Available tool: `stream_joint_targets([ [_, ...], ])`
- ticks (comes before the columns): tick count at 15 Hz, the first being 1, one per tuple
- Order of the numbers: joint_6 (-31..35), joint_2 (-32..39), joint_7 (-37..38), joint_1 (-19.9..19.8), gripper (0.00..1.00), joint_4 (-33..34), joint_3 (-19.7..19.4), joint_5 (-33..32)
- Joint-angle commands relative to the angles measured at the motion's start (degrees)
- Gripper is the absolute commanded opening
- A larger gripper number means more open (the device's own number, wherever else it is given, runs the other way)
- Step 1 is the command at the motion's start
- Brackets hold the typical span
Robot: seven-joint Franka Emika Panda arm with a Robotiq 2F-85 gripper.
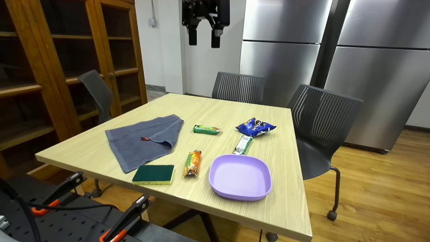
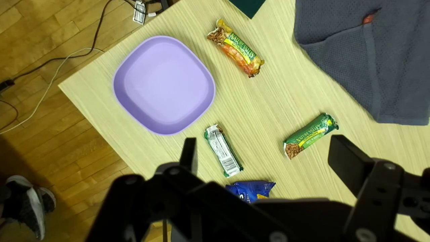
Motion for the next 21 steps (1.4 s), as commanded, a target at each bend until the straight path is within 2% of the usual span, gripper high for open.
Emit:
stream_joint_targets([
  [1, 1.79, 1.87, 0.63, -0.69, 1.0, 1.13, 0.74, 1.09],
  [8, 3.22, 8.66, -0.58, -0.69, 1.0, 5.57, 0.24, 1.05],
  [21, 2.34, 26.56, -2.61, -1.37, 1.0, 21.16, -0.99, 2.39],
])
